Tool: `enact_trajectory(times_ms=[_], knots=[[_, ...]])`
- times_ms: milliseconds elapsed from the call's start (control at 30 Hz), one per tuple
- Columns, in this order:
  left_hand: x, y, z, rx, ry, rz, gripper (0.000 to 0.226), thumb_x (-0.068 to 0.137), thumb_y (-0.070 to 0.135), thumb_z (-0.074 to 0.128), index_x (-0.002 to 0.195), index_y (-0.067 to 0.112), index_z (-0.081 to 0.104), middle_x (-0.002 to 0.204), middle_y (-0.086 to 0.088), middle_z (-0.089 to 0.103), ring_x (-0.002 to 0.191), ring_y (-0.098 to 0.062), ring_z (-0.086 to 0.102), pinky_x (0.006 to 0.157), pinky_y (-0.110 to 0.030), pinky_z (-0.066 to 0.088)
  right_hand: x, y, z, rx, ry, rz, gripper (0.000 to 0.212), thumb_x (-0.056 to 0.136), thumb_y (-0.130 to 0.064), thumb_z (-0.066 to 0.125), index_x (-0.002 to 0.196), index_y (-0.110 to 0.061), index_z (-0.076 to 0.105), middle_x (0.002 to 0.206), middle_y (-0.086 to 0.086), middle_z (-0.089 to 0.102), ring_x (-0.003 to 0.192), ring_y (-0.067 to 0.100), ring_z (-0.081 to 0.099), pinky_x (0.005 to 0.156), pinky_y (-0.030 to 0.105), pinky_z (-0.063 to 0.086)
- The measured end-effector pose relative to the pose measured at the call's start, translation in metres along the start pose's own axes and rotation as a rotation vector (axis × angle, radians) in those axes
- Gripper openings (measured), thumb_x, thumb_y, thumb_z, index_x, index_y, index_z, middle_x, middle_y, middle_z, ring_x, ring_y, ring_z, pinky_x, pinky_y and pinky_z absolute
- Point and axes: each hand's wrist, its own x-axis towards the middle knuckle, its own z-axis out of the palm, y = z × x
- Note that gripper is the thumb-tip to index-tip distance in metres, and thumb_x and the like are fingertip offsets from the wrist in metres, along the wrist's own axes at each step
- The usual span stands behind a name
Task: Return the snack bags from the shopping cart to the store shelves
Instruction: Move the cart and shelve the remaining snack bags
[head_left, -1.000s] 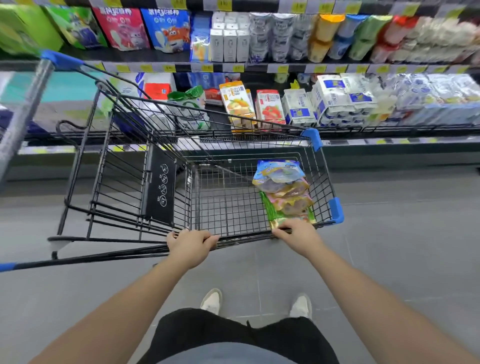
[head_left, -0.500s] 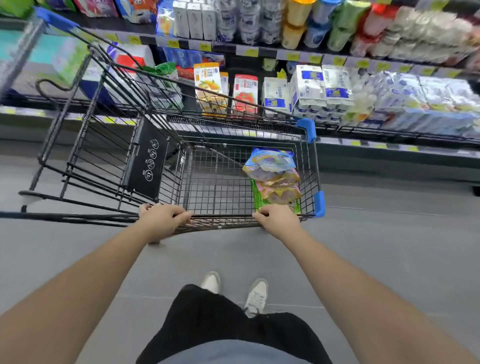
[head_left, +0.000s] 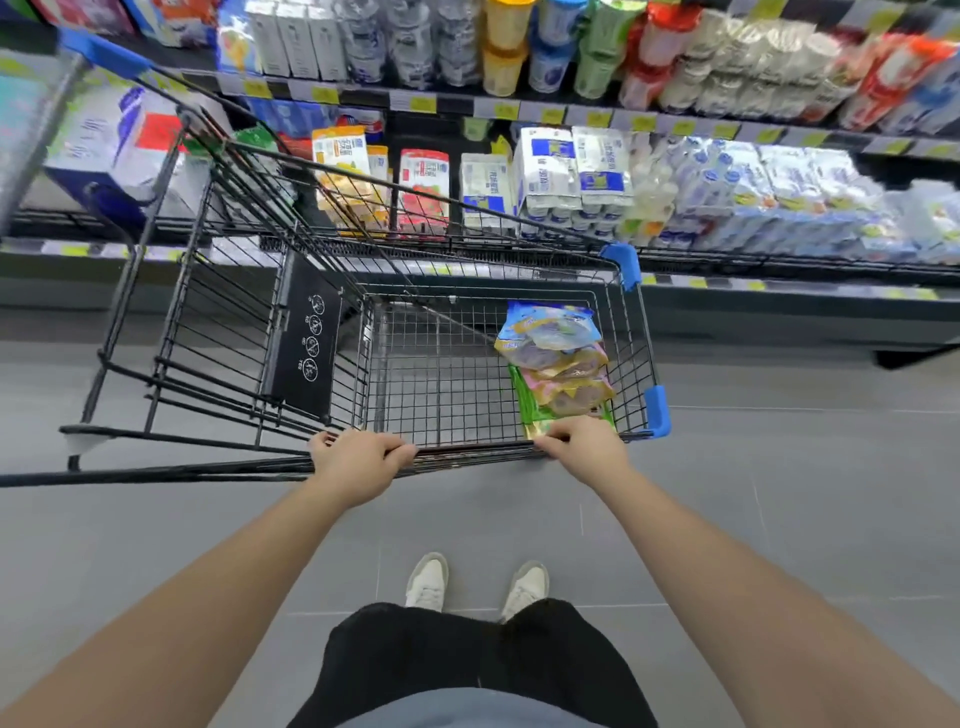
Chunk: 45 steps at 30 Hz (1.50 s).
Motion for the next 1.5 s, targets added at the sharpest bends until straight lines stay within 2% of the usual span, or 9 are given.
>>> enact_trajectory(times_ms=[167,333,500,700,867,1000,1133,1333,1500], knots=[[0.002,0.054,0.007,-0.02,-0.049,-0.011,0.04,0.1,0.057,0.03,0.094,0.042,0.066,0.097,0.015,0.065,0.106,-0.012,0.053,0.112,-0.051,0.016,0.004,0.045,-0.031,-0.034,-0.01,-0.025,0.028,0.092,-0.056,0.062,0.076,-0.033,0.066,0.086,-0.008,0.073,0.092,0.018,0.064,0.07,0.029,0.049],[0.009,0.109,0.023,0.026,0.009,-0.037,0.038,0.1,0.056,0.03,0.085,0.046,0.064,0.096,0.019,0.065,0.114,-0.012,0.053,0.108,-0.05,0.016,0.013,0.098,-0.062,-0.063,0.001,-0.085,0.033,0.095,-0.057,0.057,0.08,-0.029,0.066,0.083,-0.005,0.068,0.094,0.022,0.065,0.065,0.028,0.041],[0.016,0.175,0.034,-0.014,0.036,-0.059,0.041,0.101,0.058,0.03,0.089,0.047,0.068,0.091,0.019,0.065,0.113,-0.011,0.053,0.11,-0.047,0.014,0.034,0.154,-0.096,-0.192,0.006,-0.177,0.042,0.099,-0.057,0.05,0.103,-0.023,0.075,0.099,0.002,0.073,0.099,0.026,0.065,0.068,0.029,0.041],[0.026,0.248,0.055,-0.031,0.079,-0.092,0.04,0.098,0.06,0.032,0.082,0.048,0.066,0.091,0.015,0.066,0.114,-0.013,0.054,0.112,-0.052,0.013,0.049,0.215,-0.134,-0.244,-0.001,-0.168,0.036,0.099,-0.052,0.053,0.099,-0.023,0.074,0.095,0.004,0.07,0.099,0.028,0.066,0.07,0.03,0.041],[0.032,0.302,0.07,-0.03,0.068,-0.086,0.04,0.098,0.057,0.032,0.074,0.046,0.062,0.088,0.015,0.064,0.107,-0.013,0.055,0.112,-0.055,0.016,0.063,0.263,-0.164,-0.3,-0.034,-0.131,0.036,0.094,-0.059,0.057,0.098,-0.028,0.075,0.098,-0.001,0.072,0.098,0.024,0.065,0.073,0.03,0.047],[0.03,0.346,0.08,0.033,0.099,-0.069,0.039,0.098,0.059,0.032,0.085,0.044,0.065,0.094,0.013,0.065,0.108,-0.014,0.054,0.11,-0.053,0.02,0.065,0.304,-0.179,-0.276,-0.023,-0.098,0.034,0.09,-0.06,0.061,0.093,-0.029,0.075,0.095,-0.003,0.071,0.098,0.022,0.064,0.073,0.03,0.051],[0.032,0.39,0.092,0.051,0.071,-0.068,0.041,0.098,0.06,0.031,0.091,0.041,0.066,0.097,0.012,0.064,0.108,-0.015,0.053,0.106,-0.053,0.021,0.068,0.346,-0.199,-0.263,-0.022,-0.096,0.032,0.089,-0.06,0.064,0.089,-0.03,0.074,0.091,-0.004,0.071,0.096,0.021,0.063,0.066,0.028,0.044],[0.034,0.461,0.107,0.056,0.103,-0.089,0.038,0.098,0.056,0.035,0.065,0.049,0.054,0.082,0.015,0.057,0.105,-0.011,0.054,0.105,-0.05,0.024,0.083,0.416,-0.232,-0.327,-0.025,-0.173,0.041,0.088,-0.065,0.061,0.083,-0.027,0.073,0.083,-0.005,0.071,0.088,0.02,0.068,0.057,0.026,0.037],[0.034,0.521,0.12,0.048,0.103,-0.102,0.033,0.098,0.054,0.037,0.083,0.048,0.065,0.093,0.023,0.064,0.105,-0.004,0.054,0.104,-0.047,0.023,0.092,0.477,-0.26,-0.377,-0.045,-0.255,0.05,0.09,-0.069,0.056,0.09,-0.023,0.077,0.082,-0.002,0.07,0.082,0.023,0.066,0.057,0.027,0.037]])
